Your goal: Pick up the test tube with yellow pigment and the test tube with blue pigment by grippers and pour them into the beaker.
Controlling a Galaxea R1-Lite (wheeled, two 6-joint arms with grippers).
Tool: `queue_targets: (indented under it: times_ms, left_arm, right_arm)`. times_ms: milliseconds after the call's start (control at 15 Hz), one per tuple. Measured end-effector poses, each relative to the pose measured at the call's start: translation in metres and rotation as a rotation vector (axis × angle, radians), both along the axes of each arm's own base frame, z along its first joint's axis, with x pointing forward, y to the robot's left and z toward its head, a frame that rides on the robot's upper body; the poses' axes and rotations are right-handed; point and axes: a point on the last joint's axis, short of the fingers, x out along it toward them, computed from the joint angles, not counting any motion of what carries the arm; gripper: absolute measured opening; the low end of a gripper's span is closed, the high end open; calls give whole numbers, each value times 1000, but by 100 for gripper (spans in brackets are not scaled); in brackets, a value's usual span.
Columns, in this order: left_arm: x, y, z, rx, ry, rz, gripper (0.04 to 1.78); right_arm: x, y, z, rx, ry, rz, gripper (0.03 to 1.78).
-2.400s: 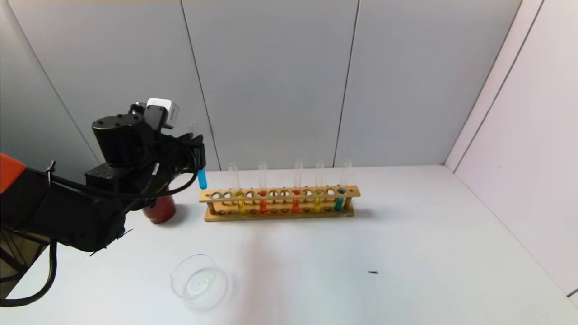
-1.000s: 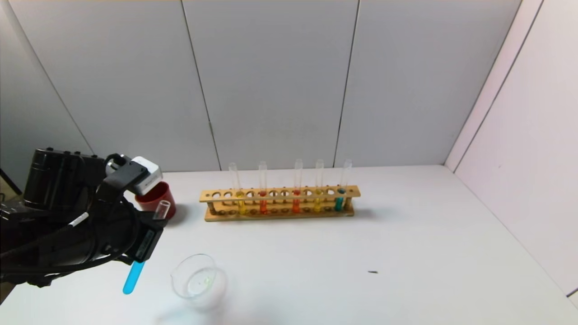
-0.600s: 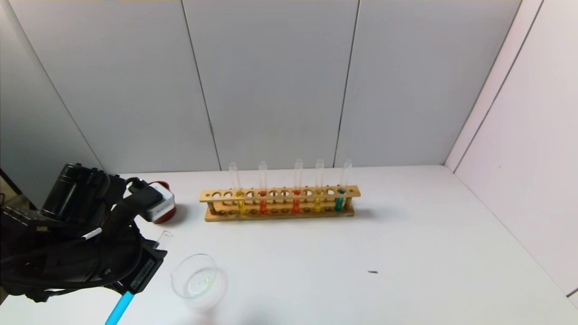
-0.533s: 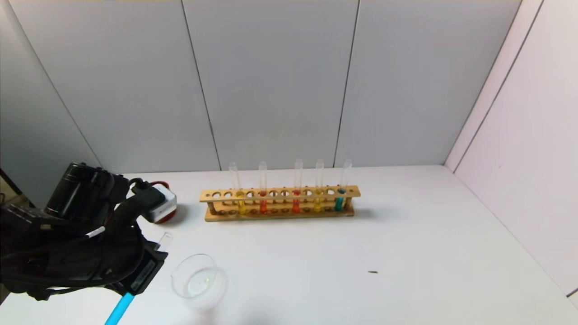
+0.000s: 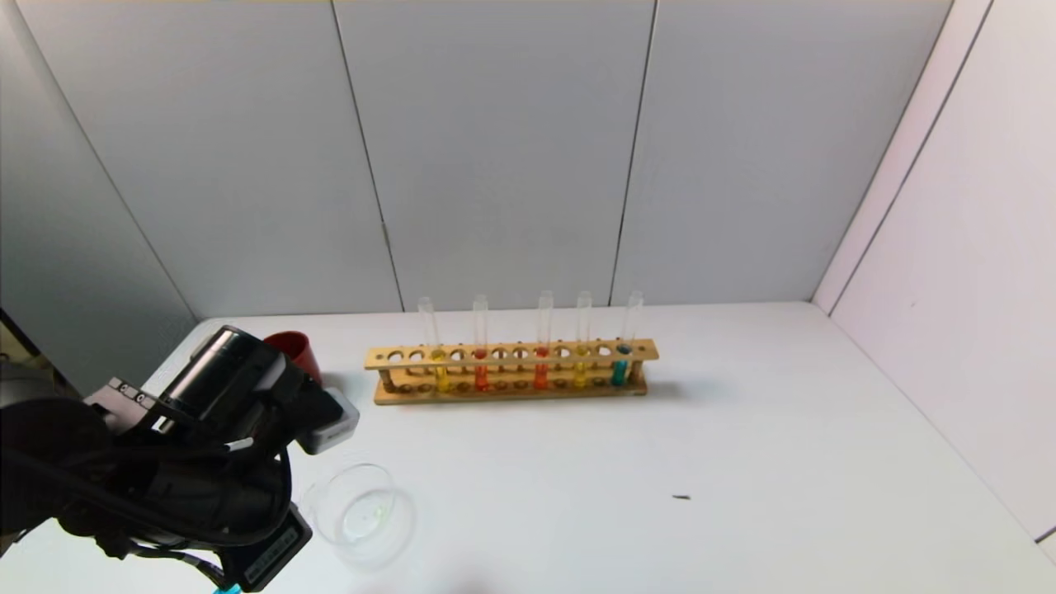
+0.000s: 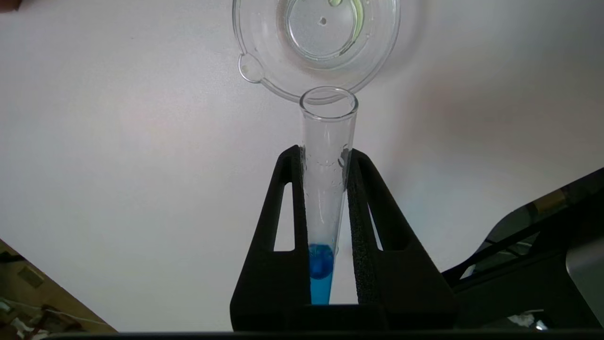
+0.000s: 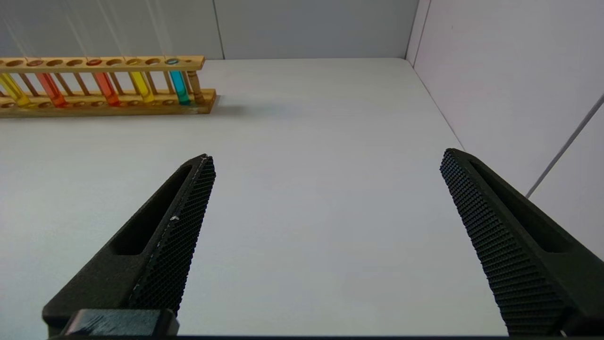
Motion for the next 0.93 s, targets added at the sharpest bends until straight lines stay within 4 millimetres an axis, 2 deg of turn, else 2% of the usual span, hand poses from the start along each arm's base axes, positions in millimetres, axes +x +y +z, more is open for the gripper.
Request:
queue_targets:
  times_ms: [533, 933]
  left_arm:
    - [27, -10, -17, 72, 86, 6, 30]
    - [44, -15, -18, 134, 145, 4, 30]
  right_arm:
    - [0, 0, 0, 0, 0, 0, 174]
    - [0, 0, 0, 0, 0, 0, 174]
